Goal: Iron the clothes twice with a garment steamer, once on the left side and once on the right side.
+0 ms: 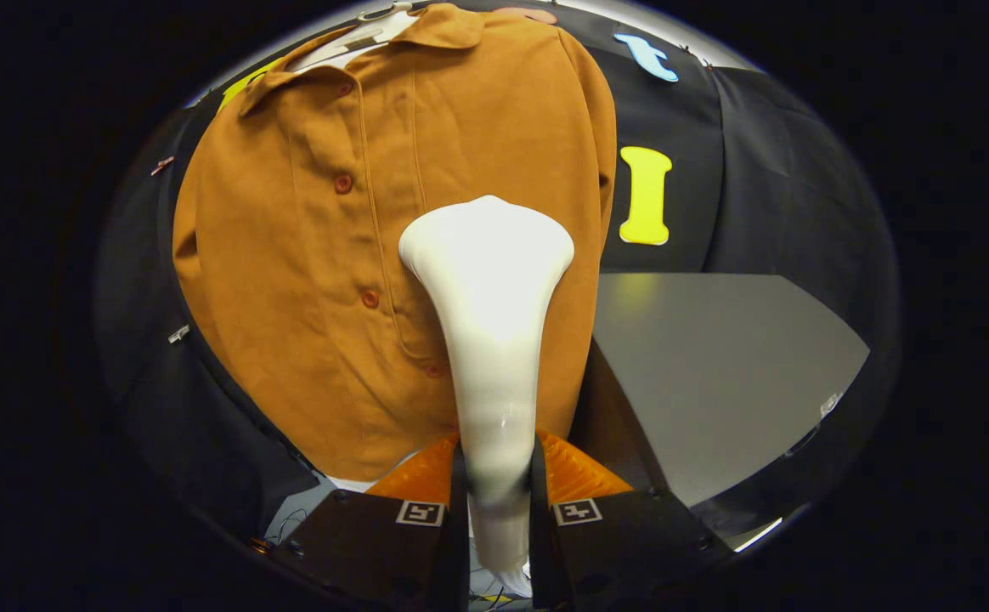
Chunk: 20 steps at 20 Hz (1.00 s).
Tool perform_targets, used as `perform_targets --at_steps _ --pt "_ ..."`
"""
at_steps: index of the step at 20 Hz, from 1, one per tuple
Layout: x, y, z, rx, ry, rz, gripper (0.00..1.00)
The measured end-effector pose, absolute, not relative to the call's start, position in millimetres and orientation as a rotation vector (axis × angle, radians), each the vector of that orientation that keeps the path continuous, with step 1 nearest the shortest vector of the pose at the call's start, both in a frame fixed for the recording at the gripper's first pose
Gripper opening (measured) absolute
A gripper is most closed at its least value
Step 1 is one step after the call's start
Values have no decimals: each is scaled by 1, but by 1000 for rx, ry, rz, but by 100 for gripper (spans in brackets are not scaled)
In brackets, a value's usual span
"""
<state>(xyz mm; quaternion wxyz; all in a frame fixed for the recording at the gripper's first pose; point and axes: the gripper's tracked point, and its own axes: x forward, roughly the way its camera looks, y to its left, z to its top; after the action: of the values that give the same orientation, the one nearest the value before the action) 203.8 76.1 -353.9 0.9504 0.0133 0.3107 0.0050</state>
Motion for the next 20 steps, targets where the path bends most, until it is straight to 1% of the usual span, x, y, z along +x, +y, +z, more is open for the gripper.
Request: perform_targets --at_steps 7,11,14,20 --pt "164 78 -417 16 763 0 32" --pt "143 82 -425 4 779 20 32" --pt "130 85 -406 10 729 33 32" --pt "123 105 -316 25 521 71 32"
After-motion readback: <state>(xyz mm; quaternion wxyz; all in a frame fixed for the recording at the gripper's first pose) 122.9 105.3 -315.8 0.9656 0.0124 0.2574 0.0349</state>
